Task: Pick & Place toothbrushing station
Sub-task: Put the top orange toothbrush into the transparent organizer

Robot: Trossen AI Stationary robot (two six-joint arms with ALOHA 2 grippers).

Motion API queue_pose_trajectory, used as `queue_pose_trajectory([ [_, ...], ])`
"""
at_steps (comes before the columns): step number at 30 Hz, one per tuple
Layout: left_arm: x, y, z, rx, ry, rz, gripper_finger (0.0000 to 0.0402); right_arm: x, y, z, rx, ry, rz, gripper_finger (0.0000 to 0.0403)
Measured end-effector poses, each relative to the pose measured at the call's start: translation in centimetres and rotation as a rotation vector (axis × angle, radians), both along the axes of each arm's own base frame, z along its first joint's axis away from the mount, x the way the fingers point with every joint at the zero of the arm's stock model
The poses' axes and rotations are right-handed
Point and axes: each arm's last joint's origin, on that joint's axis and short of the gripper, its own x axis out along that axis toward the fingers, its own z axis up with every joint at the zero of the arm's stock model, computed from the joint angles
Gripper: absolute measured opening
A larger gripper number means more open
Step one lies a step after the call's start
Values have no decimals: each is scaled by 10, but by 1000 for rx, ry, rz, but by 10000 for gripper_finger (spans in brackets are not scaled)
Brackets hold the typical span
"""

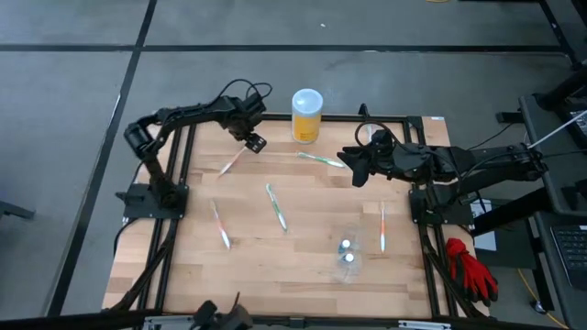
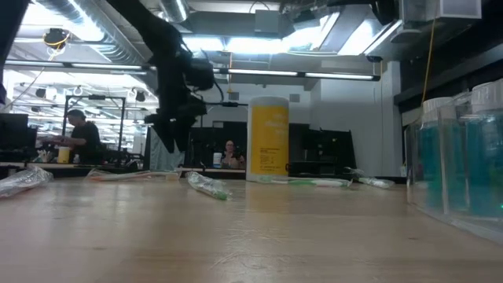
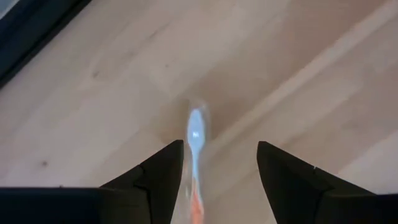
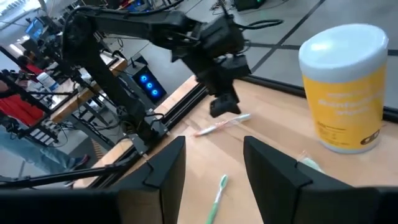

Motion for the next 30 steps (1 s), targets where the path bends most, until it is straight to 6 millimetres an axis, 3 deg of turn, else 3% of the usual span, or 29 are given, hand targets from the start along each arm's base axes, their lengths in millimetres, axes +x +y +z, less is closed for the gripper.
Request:
queue_pose_trajectory([
  [8, 12, 20, -20, -19, 55, -59, 203, 0, 0, 0, 24, -15, -8, 164],
  [19, 15, 24, -35, -38, 92, -49, 197, 0, 0, 0, 28, -17, -7, 164],
  [24, 16, 25, -40, -47, 97, -49, 164, 0, 0, 0, 28, -16, -7, 164],
  [30, 17, 26, -41, -47, 78, -26, 91, 0, 1, 0, 35, -14, 15, 164],
])
